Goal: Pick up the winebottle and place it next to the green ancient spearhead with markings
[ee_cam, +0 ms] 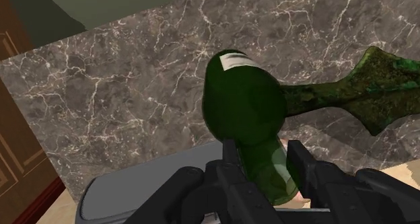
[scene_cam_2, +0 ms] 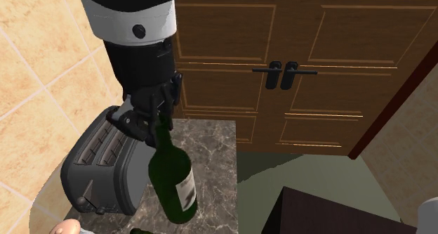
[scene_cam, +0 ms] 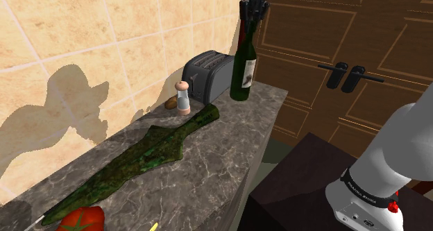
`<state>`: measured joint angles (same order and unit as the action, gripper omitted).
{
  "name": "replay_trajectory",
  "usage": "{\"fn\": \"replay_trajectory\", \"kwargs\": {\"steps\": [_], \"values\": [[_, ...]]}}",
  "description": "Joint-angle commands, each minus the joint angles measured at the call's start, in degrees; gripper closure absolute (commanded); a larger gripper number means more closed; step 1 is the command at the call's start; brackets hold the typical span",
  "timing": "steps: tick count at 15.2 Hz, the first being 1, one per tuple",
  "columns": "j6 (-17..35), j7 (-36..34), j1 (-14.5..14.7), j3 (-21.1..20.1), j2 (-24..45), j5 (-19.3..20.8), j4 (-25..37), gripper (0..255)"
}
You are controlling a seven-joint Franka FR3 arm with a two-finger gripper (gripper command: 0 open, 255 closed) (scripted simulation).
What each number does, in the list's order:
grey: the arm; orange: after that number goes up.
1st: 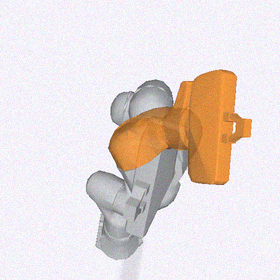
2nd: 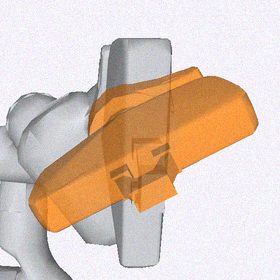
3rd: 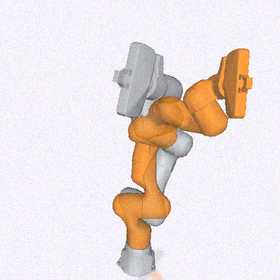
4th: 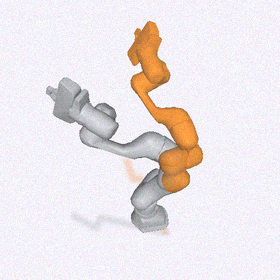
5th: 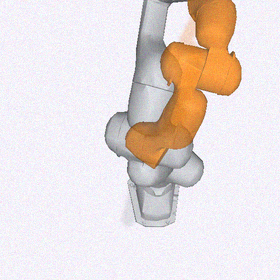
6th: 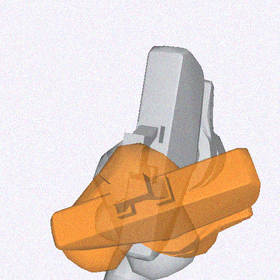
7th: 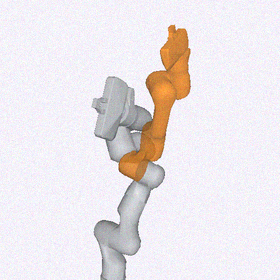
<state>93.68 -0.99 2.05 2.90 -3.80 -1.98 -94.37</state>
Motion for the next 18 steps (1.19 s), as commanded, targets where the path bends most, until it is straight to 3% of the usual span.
{"fn": "replay_trajectory", "kwargs": {"steps": [1, 10, 18], "values": [[0.80, -2.56, 1.15, -1.35, -2.66, 0.14, -3.35, 255], [1.61, -13.91, 5.85, -8.22, -11.06, -0.72, -12.16, 255], [7.04, -14.31, 6.12, -8.68, -12.24, -0.95, -18.75, 255]]}}
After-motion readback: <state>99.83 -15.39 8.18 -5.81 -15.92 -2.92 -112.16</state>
